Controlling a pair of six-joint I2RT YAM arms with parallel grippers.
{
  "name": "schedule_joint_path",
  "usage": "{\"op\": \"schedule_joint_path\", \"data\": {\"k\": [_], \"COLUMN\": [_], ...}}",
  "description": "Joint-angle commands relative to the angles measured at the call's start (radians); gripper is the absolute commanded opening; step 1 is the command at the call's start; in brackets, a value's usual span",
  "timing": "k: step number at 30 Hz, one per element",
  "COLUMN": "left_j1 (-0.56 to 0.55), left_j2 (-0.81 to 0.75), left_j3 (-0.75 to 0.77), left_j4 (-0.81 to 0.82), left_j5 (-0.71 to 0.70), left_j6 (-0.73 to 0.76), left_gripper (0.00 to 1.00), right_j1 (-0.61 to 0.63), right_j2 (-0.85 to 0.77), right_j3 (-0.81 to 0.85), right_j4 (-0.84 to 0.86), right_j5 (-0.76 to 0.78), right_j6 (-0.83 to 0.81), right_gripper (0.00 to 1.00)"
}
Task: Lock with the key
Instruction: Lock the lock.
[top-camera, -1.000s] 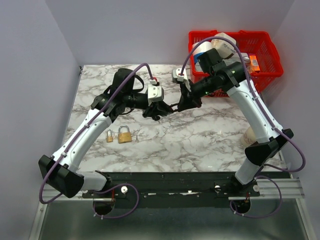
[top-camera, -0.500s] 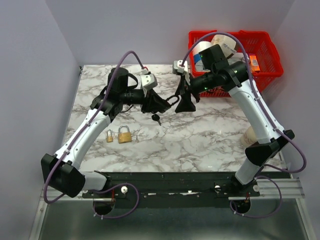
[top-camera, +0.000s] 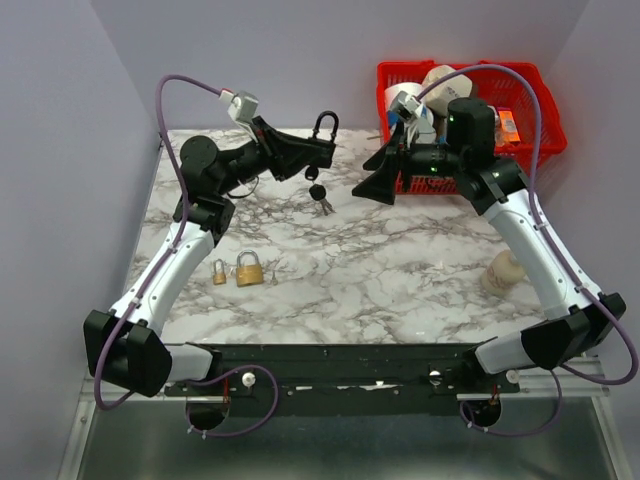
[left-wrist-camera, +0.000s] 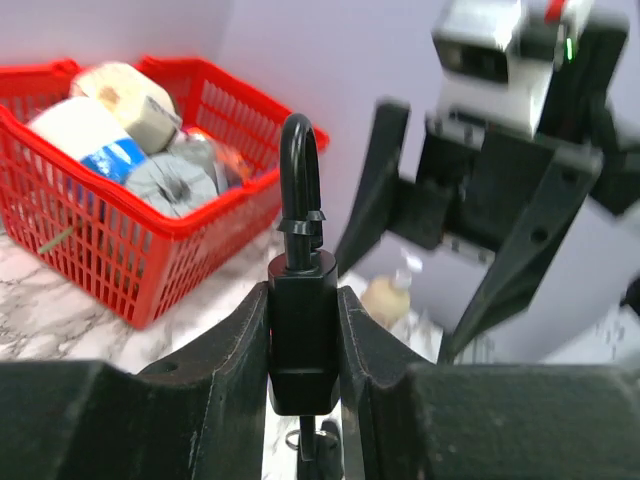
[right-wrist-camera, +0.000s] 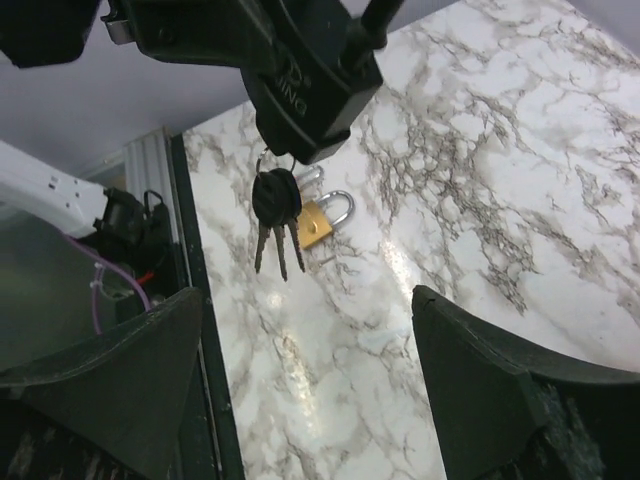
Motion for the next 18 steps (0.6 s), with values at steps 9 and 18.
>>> {"op": "schedule_joint_path", "data": {"k": [9,18], "left_j1": [-0.03,-0.046], "left_j2": [-0.022,-0.024], "left_j3": [0.005,0.019], "left_j4": [0.325,0.368], "left_j5": [-0.201,-0.155], "left_j6": [-0.293,-0.307], "left_gripper": [0.0,0.0], "right_j1": [0.018,0.064], "right_j2": [0.036,0.06], "right_j3": [-0.105,-0.102], "right_j4": [0.704,0.859], "right_j5": [-0.14,-0.204], "right_j6": [0.514,0.599], "right_gripper": [0.9,0.89]}}
